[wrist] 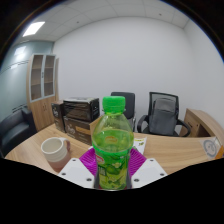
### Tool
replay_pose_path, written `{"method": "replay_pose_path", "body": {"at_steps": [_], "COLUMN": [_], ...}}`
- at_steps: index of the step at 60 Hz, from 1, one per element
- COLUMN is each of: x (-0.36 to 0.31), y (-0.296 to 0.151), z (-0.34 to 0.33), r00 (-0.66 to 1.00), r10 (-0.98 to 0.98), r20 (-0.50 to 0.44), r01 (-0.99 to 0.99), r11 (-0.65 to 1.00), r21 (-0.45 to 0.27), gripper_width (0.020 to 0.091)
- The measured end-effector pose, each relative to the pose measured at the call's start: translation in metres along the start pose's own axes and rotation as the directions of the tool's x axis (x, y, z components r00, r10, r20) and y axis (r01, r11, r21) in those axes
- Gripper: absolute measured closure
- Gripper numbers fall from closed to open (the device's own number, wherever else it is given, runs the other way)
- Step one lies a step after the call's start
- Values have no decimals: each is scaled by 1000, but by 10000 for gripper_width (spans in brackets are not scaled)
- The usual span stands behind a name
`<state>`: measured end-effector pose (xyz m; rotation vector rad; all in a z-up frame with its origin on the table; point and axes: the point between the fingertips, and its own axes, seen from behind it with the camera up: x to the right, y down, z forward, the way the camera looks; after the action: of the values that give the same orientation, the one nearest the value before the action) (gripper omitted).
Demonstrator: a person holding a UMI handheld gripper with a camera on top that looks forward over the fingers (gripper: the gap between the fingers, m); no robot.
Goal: Pour water
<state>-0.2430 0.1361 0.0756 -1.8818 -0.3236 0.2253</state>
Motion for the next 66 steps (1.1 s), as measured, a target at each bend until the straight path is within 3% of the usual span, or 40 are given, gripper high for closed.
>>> {"method": "replay_pose_path", "body": {"at_steps": [10,21,28,33,40,48,66], "x": [0,3,7,9,-7,-32,-56], "y": [1,9,19,32,59,61,0], "z": [-3,-8,-30,-62,-125,-199,-289], "r00": [1000,998,998,996,983,954,916], "r10": [-12,55,56,55,128,220,246], "r20": [-16,-14,-41,-75,-129,-205,-317], "r01": [12,-56,-59,-64,-153,-266,-311], "r11": [1000,998,995,991,967,934,935], "r21": [24,-26,-85,-121,-205,-238,-172], "gripper_width": [715,555,340,264,258,258,255]}}
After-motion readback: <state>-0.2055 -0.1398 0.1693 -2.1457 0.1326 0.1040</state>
